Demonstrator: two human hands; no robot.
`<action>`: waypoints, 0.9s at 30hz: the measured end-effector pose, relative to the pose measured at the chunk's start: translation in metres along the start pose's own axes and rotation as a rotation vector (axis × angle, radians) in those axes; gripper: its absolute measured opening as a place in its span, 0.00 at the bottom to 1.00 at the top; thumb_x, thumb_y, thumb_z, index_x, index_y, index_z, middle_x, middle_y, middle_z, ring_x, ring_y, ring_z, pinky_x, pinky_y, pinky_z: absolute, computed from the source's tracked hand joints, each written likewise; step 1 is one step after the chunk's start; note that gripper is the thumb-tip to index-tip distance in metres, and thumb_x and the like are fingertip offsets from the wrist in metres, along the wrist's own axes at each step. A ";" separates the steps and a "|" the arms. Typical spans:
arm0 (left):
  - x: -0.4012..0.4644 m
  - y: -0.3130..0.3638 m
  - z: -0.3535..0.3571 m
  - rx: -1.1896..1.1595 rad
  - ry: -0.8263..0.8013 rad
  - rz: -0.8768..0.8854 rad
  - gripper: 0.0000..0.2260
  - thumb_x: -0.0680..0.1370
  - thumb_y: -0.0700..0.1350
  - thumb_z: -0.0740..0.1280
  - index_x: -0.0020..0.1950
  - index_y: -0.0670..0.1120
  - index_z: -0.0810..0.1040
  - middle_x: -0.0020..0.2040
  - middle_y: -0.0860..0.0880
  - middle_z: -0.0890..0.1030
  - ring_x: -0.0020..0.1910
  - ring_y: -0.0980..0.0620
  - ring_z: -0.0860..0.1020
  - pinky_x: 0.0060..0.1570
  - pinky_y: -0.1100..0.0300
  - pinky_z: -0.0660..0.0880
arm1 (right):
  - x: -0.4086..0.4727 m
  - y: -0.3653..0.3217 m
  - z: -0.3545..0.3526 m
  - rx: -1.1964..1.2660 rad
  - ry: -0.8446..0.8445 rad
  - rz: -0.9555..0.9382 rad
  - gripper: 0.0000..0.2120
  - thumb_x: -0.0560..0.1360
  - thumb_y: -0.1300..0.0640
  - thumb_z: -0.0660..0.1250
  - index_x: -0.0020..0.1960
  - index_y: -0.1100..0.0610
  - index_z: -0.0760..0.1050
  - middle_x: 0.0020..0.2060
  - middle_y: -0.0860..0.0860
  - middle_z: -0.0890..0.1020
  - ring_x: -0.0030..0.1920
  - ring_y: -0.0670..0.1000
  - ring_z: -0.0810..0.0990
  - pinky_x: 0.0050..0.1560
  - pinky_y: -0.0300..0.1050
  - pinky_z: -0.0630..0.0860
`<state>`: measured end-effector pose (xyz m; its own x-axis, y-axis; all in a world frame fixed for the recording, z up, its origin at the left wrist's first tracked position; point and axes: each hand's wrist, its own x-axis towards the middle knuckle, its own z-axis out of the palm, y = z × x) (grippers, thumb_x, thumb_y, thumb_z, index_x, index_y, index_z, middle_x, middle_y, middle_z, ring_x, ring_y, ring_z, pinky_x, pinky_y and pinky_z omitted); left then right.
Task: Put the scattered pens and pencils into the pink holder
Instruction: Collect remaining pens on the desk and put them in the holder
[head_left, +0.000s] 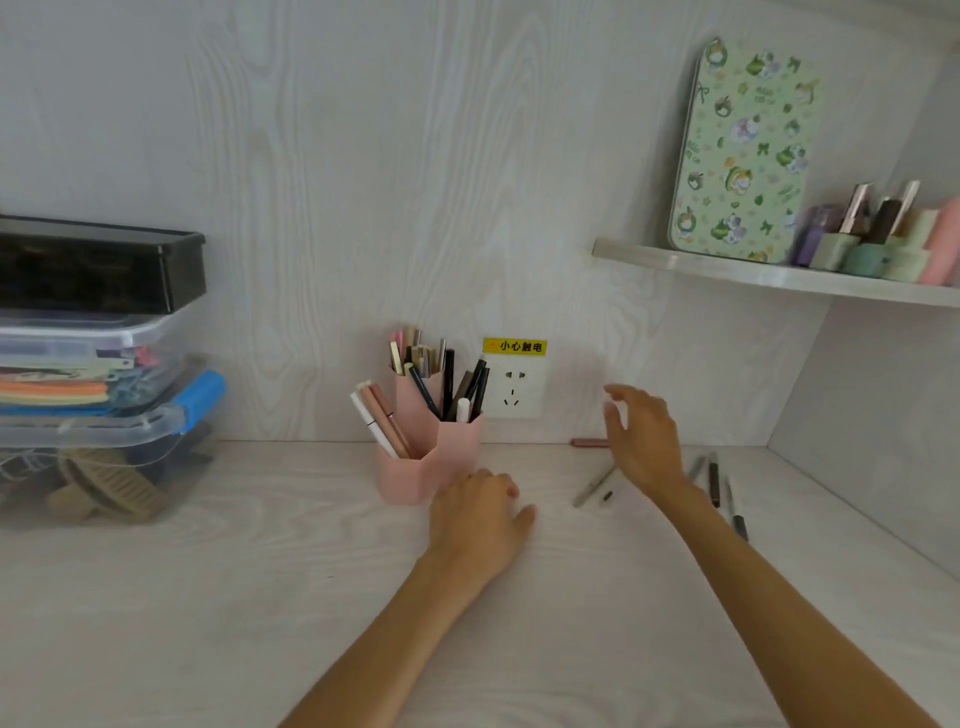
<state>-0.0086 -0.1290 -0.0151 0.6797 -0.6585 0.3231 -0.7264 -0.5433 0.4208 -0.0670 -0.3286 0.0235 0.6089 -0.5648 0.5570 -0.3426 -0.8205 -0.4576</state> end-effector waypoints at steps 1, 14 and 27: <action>0.006 0.010 0.006 0.004 -0.028 0.002 0.19 0.77 0.58 0.61 0.63 0.50 0.75 0.59 0.49 0.78 0.60 0.49 0.73 0.58 0.54 0.70 | -0.003 0.015 0.000 -0.034 -0.036 0.089 0.16 0.80 0.57 0.56 0.65 0.58 0.71 0.63 0.59 0.76 0.65 0.59 0.70 0.65 0.52 0.66; 0.023 0.026 0.007 -0.133 0.093 -0.005 0.08 0.77 0.49 0.65 0.52 0.53 0.82 0.49 0.55 0.83 0.47 0.55 0.80 0.47 0.57 0.76 | -0.006 0.040 0.038 -0.086 -0.299 0.093 0.16 0.80 0.55 0.52 0.66 0.52 0.69 0.67 0.54 0.69 0.67 0.55 0.67 0.68 0.53 0.63; -0.016 -0.001 -0.142 -0.424 0.782 -0.007 0.07 0.74 0.51 0.70 0.51 0.56 0.79 0.42 0.62 0.81 0.41 0.63 0.80 0.46 0.56 0.77 | -0.024 0.010 0.043 -0.203 -0.465 0.070 0.20 0.80 0.49 0.49 0.72 0.47 0.58 0.74 0.49 0.61 0.72 0.54 0.60 0.69 0.61 0.54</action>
<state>-0.0045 -0.0442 0.0996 0.6716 -0.0278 0.7404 -0.7287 -0.2055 0.6533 -0.0543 -0.3200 -0.0241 0.8175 -0.5583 0.1417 -0.4979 -0.8086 -0.3133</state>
